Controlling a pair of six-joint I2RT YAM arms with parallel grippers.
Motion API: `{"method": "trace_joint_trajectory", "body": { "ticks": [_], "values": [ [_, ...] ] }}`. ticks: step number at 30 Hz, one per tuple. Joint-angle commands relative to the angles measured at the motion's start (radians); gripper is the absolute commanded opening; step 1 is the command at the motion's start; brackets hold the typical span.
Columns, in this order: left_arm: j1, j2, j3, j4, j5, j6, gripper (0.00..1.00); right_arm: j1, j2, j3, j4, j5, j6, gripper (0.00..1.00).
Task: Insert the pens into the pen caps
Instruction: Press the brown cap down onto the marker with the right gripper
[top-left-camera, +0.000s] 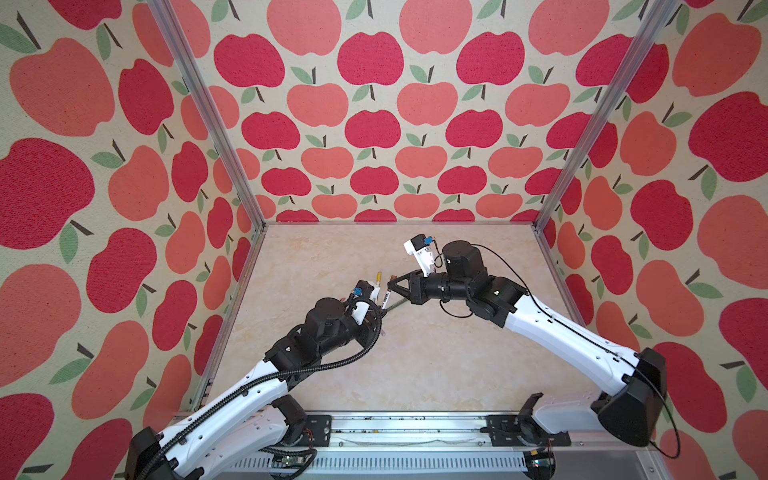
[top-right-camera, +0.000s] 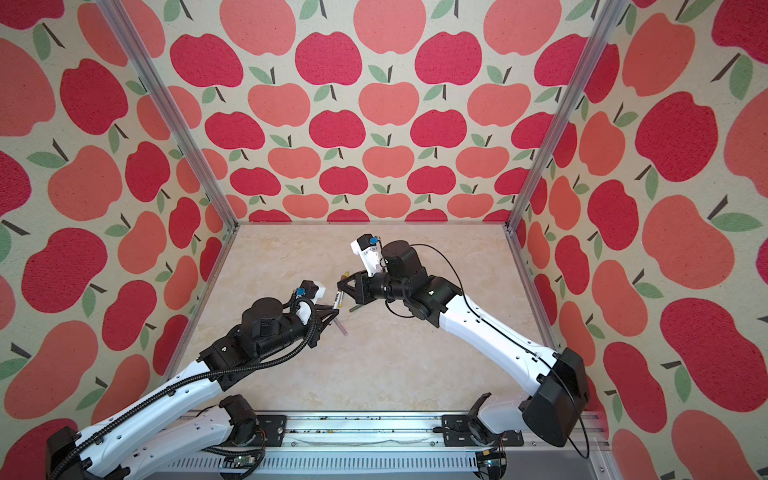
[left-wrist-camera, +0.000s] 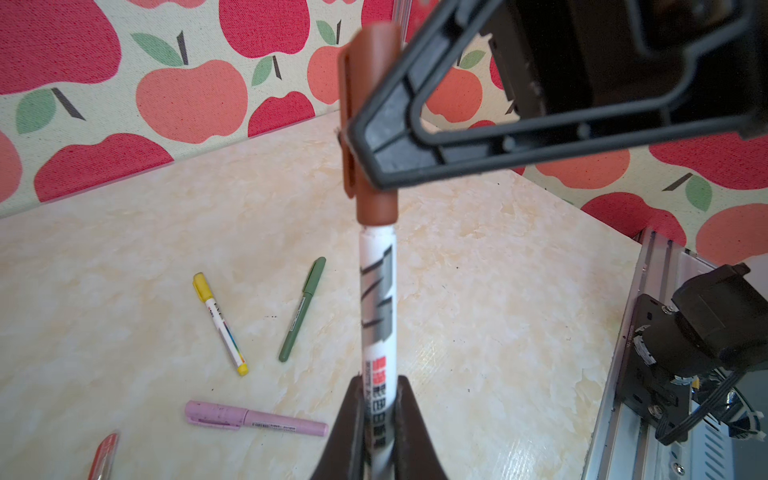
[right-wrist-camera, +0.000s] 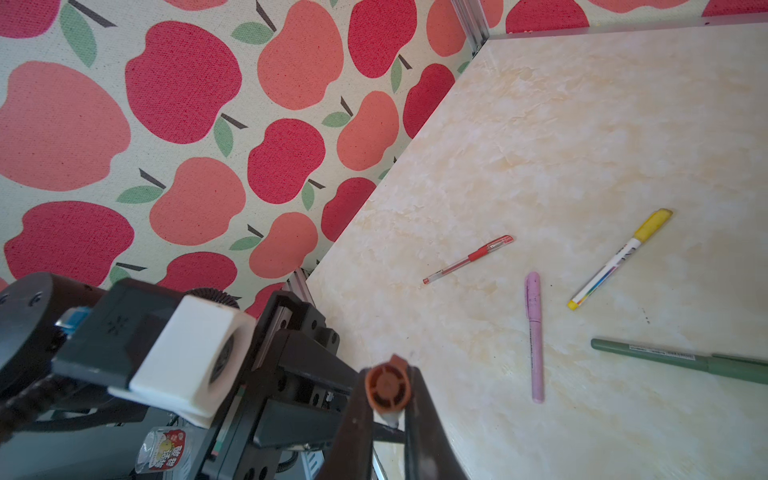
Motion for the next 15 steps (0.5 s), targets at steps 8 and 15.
{"method": "trace_joint_trajectory", "body": {
  "ticks": [8,15],
  "values": [
    [-0.003,-0.010,0.091,0.035,-0.085,0.060,0.00,0.039,0.028,-0.059,-0.004,-0.020,0.028,0.03],
    [0.033,0.017,0.148,0.081,-0.076,0.100,0.00,0.067,0.033,-0.130,0.023,-0.012,0.047,0.02]
  ]
}}
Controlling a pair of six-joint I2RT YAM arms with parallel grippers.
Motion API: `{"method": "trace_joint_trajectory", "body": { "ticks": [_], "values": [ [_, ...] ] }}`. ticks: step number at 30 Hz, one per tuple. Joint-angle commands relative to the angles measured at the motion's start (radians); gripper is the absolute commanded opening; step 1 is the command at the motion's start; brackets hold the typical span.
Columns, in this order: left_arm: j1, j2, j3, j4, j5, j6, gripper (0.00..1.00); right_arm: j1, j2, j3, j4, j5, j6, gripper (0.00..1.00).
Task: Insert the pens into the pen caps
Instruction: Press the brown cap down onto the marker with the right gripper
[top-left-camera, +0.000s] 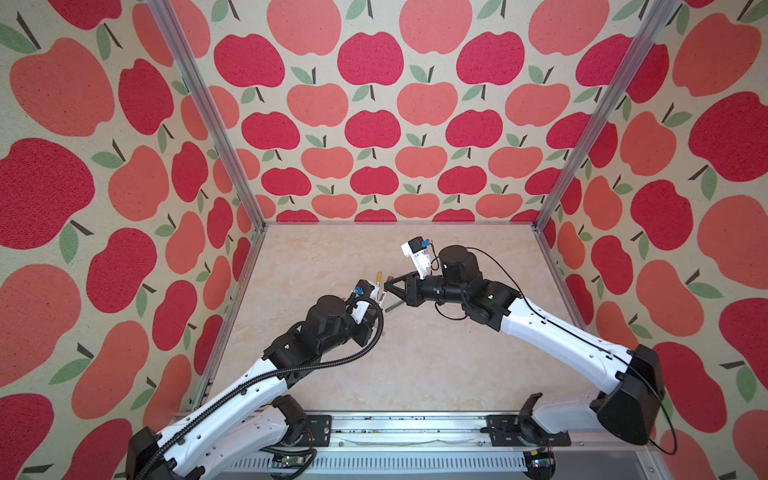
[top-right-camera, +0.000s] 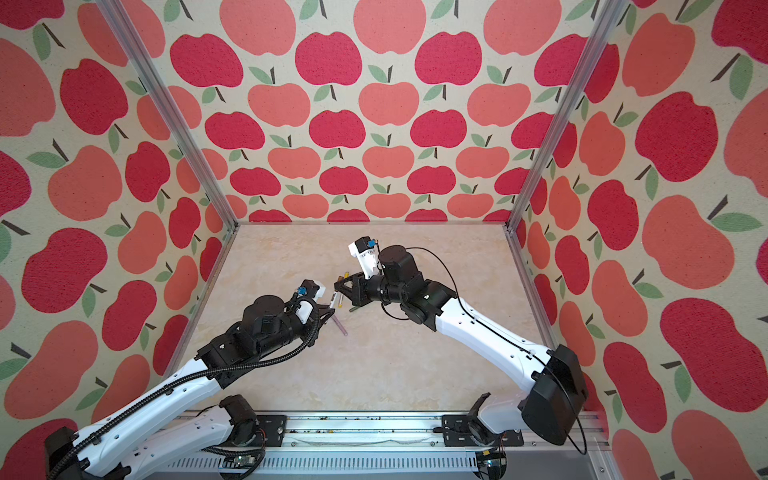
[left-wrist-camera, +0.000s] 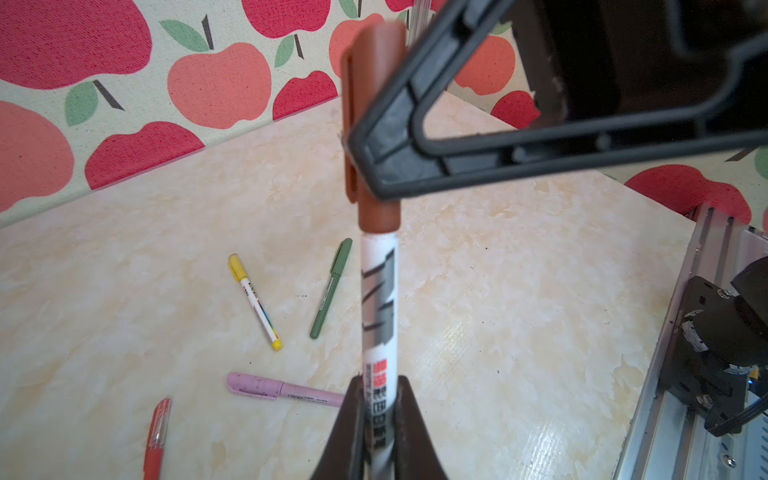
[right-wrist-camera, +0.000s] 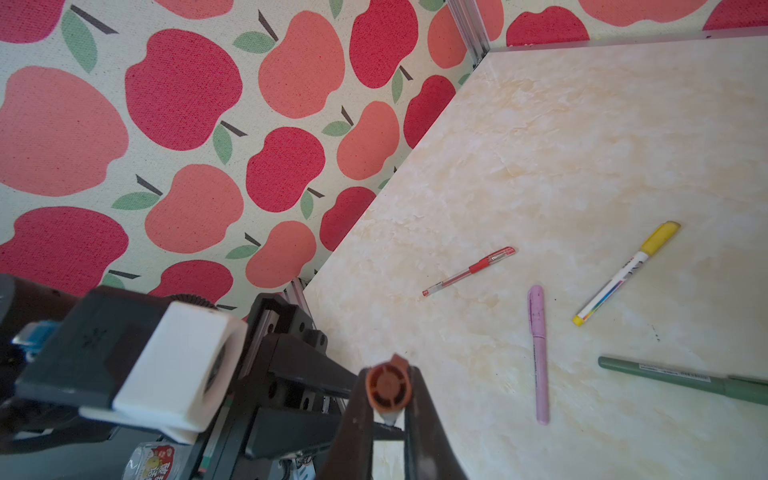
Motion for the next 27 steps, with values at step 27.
{"method": "trace_joint_trajectory", "body": {
  "ticks": [27],
  "values": [
    [0.124,0.097,0.234,0.331,0.141,0.091,0.00,0.125,0.097,-0.253,0.051,-0.082,0.142,0.00]
  ]
}}
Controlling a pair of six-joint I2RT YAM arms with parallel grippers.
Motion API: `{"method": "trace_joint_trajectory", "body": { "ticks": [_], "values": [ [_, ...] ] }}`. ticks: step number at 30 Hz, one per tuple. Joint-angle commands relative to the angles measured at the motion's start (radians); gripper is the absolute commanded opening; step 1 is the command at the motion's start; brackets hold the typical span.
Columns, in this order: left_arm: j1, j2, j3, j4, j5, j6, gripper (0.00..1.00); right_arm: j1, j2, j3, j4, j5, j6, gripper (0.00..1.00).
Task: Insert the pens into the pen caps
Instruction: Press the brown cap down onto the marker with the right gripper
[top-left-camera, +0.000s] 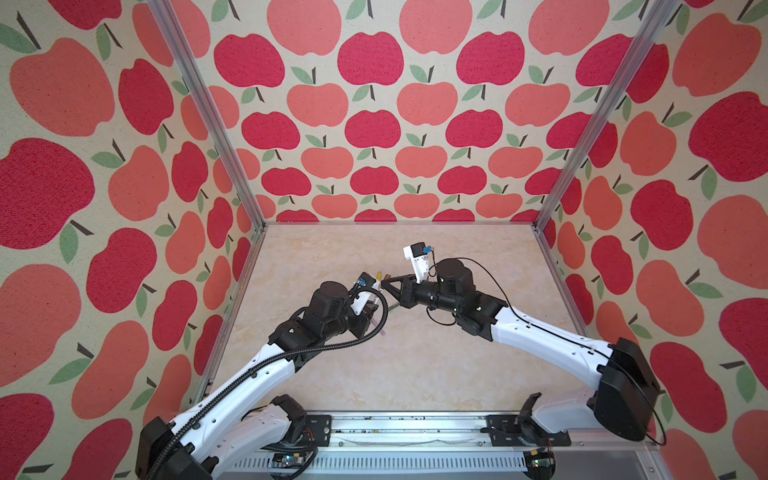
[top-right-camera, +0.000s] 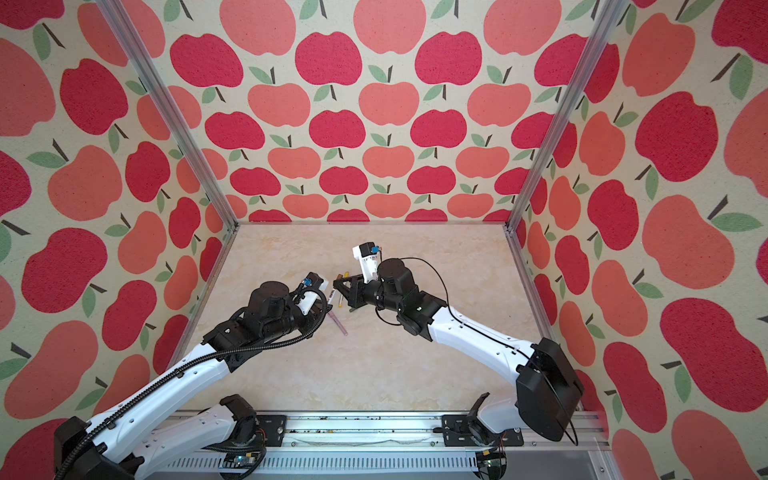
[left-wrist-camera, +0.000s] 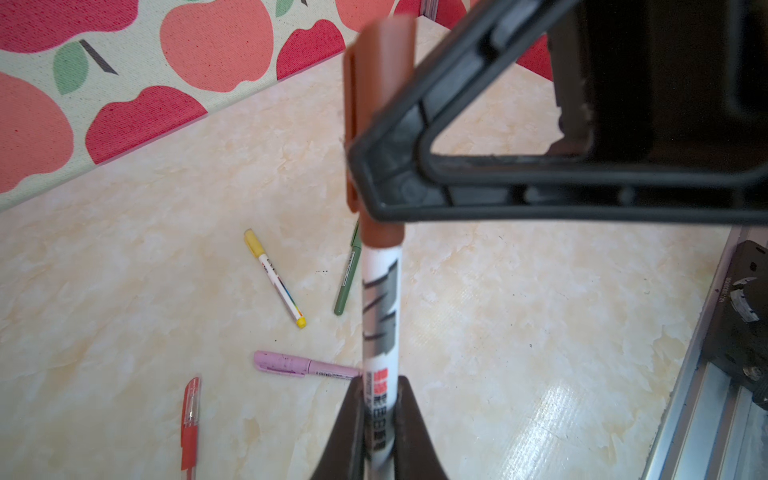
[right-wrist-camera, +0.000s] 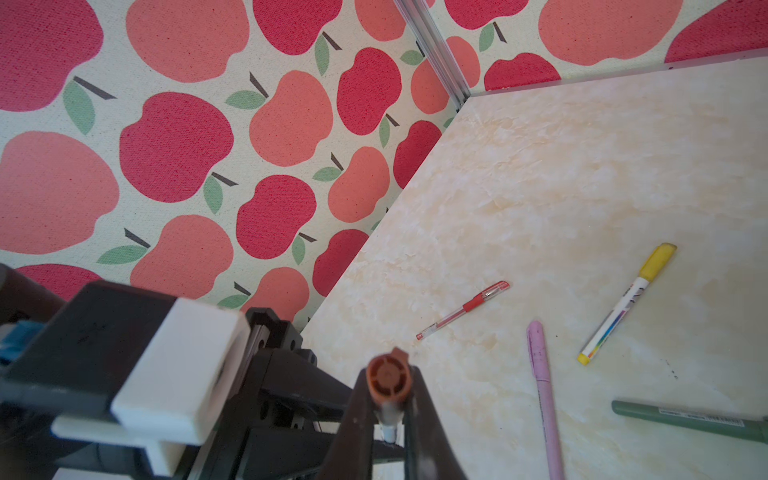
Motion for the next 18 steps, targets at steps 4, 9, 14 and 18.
{"method": "trace_joint_trajectory", "body": {
  "ticks": [4,9,14,18],
  "values": [
    [0.072,0.011,0.178,0.438,0.098,-0.029,0.00,0.115,0.083,-0.100,-0.250,-0.196,0.046,0.00],
    [0.128,0.053,0.213,0.463,0.143,-0.045,0.00,0.130,0.094,-0.116,-0.233,-0.196,0.061,0.00],
    [0.153,0.076,0.226,0.477,0.167,-0.054,0.00,0.135,0.102,-0.133,-0.203,-0.191,0.079,0.00],
    [0.166,0.080,0.226,0.485,0.178,-0.059,0.00,0.135,0.111,-0.138,-0.187,-0.192,0.085,0.00]
  ]
}}
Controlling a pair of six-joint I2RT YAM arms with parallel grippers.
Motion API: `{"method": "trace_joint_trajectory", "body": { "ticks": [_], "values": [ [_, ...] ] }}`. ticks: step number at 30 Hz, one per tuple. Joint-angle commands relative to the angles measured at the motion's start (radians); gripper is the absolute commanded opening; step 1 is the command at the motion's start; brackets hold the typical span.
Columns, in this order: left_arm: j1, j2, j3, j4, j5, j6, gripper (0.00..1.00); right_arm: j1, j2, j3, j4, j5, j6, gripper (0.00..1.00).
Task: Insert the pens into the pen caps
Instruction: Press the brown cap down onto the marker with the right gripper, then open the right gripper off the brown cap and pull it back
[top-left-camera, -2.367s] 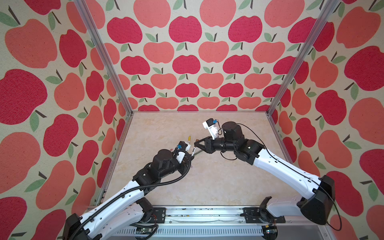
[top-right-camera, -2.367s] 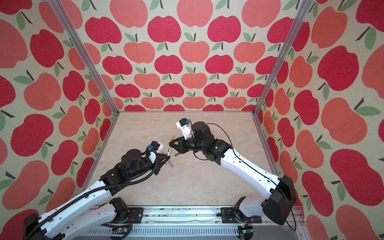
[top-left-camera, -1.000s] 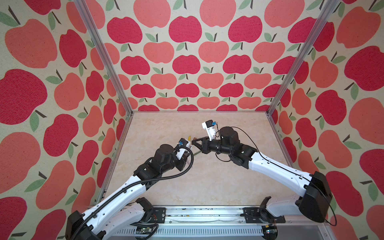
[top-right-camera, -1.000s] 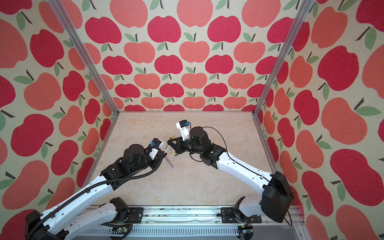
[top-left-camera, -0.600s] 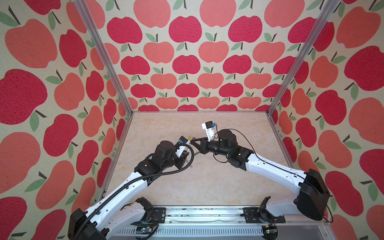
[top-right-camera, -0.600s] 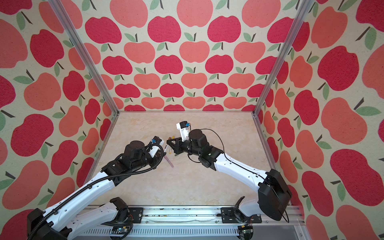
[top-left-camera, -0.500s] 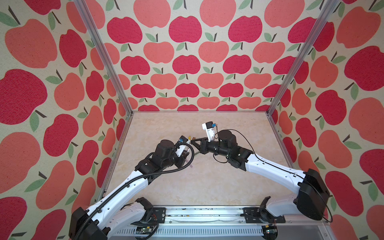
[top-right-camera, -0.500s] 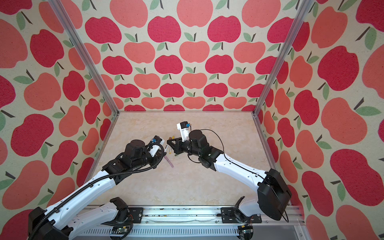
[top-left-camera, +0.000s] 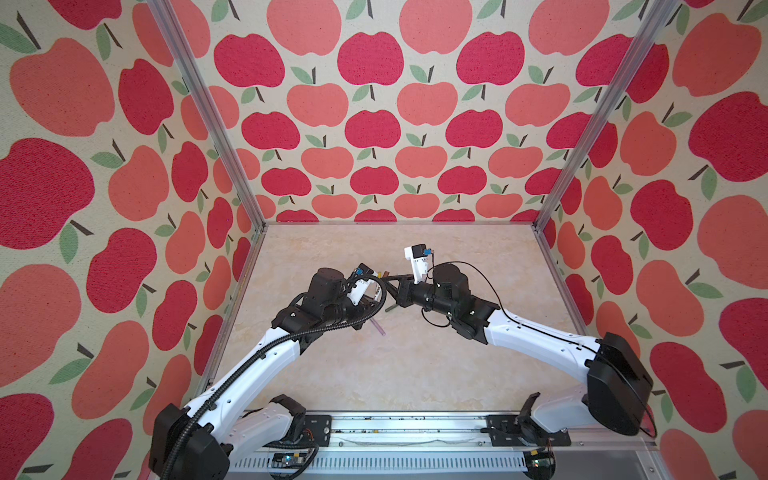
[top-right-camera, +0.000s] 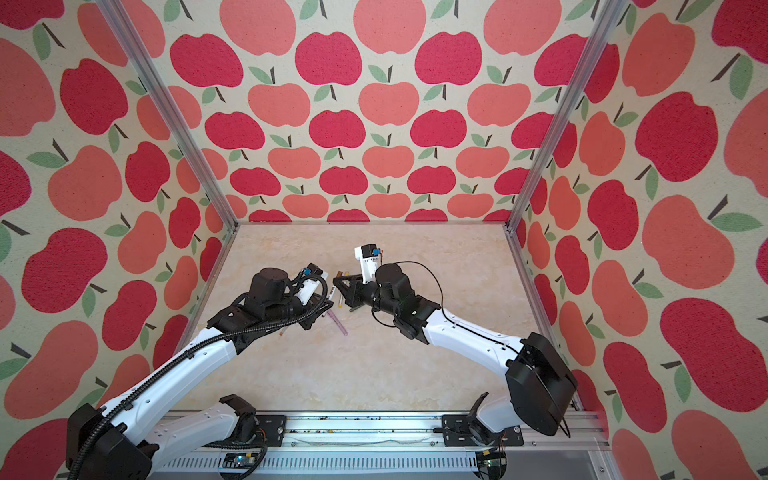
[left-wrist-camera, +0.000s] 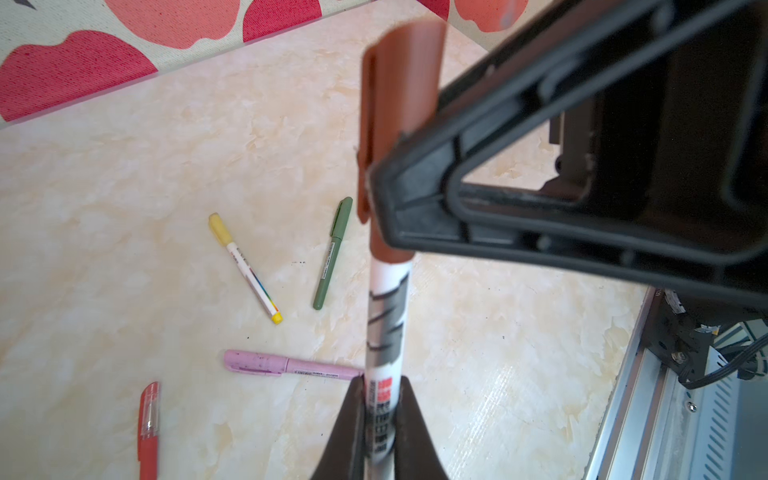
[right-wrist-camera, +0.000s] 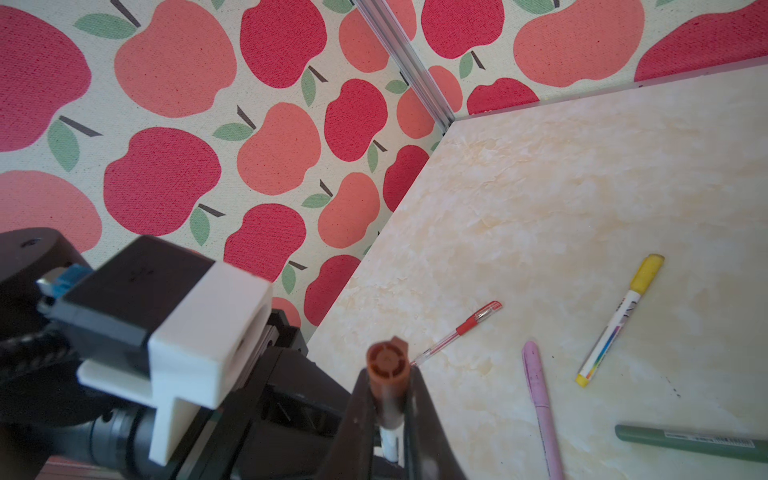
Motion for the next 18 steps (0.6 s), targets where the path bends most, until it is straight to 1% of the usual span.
{"method": "trace_joint_trajectory", "body": {
  "ticks": [1,4,7,10,14,16,18],
  "values": [
    [0.039,-0.022,0.158,0.529,-0.024,-0.057,0.00,0.116,0.077,-0.089,-0.319,-0.280,0.037,0.00],
    [0.044,-0.019,0.160,0.525,0.005,-0.060,0.00,0.116,0.078,-0.074,-0.319,-0.278,0.033,0.00],
    [0.044,-0.015,0.149,0.512,0.067,-0.060,0.00,0.099,0.061,-0.041,-0.339,-0.270,0.017,0.00],
    [0.042,-0.014,0.121,0.491,0.131,-0.061,0.00,0.070,0.028,0.010,-0.386,-0.266,-0.019,0.04],
    [0.037,-0.012,0.081,0.425,0.214,-0.043,0.00,0.011,-0.061,0.079,-0.484,-0.243,-0.097,0.10],
    [0.024,-0.013,0.067,0.379,0.239,-0.027,0.00,-0.029,-0.128,0.106,-0.520,-0.228,-0.128,0.15],
    [0.005,-0.023,0.057,0.332,0.238,-0.008,0.00,-0.068,-0.202,0.129,-0.547,-0.209,-0.155,0.22]
  ]
}}
